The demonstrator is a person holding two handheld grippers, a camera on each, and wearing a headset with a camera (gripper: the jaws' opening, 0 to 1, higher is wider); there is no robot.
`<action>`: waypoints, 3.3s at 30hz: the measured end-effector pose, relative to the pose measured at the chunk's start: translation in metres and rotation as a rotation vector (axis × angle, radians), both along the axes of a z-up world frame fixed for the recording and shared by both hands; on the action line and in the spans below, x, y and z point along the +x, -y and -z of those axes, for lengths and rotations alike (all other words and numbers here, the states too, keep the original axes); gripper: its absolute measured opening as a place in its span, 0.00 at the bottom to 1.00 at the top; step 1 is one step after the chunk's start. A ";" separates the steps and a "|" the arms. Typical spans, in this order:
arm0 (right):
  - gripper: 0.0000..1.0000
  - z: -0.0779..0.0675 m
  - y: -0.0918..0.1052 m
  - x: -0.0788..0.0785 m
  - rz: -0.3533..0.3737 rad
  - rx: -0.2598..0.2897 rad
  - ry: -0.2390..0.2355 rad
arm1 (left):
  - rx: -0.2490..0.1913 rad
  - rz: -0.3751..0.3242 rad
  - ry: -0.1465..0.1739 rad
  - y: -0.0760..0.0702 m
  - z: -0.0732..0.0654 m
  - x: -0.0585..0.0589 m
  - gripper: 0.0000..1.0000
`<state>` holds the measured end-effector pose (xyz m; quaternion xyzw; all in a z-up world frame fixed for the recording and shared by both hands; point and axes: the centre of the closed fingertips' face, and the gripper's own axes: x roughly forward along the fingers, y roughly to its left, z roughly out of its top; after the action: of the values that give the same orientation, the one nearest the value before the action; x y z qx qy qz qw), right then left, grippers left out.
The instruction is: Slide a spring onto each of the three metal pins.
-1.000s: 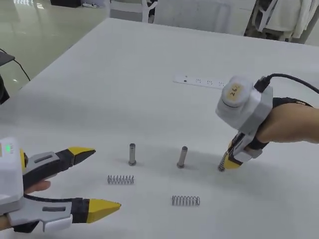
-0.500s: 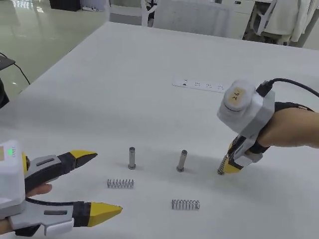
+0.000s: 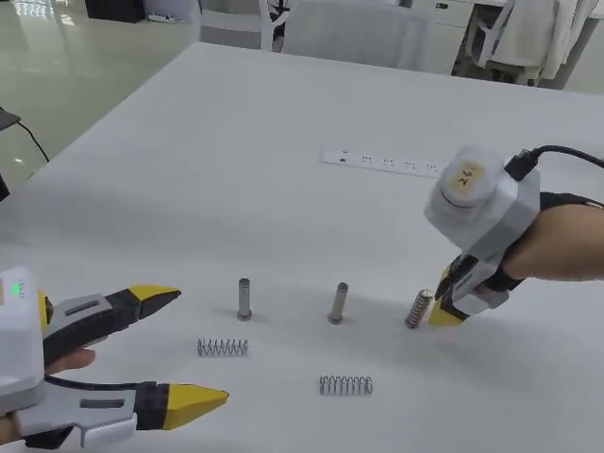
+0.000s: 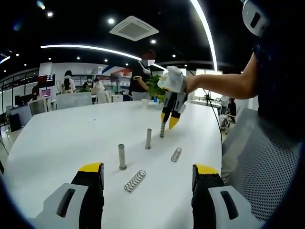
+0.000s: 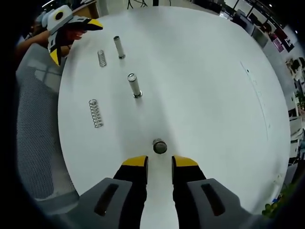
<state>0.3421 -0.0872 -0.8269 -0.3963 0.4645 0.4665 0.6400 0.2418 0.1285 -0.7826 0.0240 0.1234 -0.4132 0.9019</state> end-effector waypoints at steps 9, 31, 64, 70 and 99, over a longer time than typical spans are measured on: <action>0.18 -0.002 0.003 -0.013 0.007 0.014 0.001 | 0.002 0.004 -0.001 0.000 0.001 -0.002 0.71; 0.18 -0.006 -0.046 -0.071 -0.115 0.107 -0.044 | 0.006 0.001 0.007 -0.003 0.000 -0.003 0.71; 0.12 0.033 -0.077 -0.089 -0.330 0.033 -0.104 | 0.003 -0.010 0.004 -0.007 0.000 -0.007 0.70; 0.11 0.034 -0.075 -0.088 -0.346 0.014 -0.093 | 0.002 -0.011 0.004 -0.007 -0.001 -0.007 0.70; 0.08 0.000 -0.088 -0.086 -0.313 0.092 -0.054 | -0.001 0.051 -0.003 0.009 -0.002 -0.014 0.61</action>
<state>0.2564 0.0012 -0.8271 -0.4213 0.3922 0.5920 0.5641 0.2282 0.1195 -0.7804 0.0262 0.1239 -0.4362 0.8909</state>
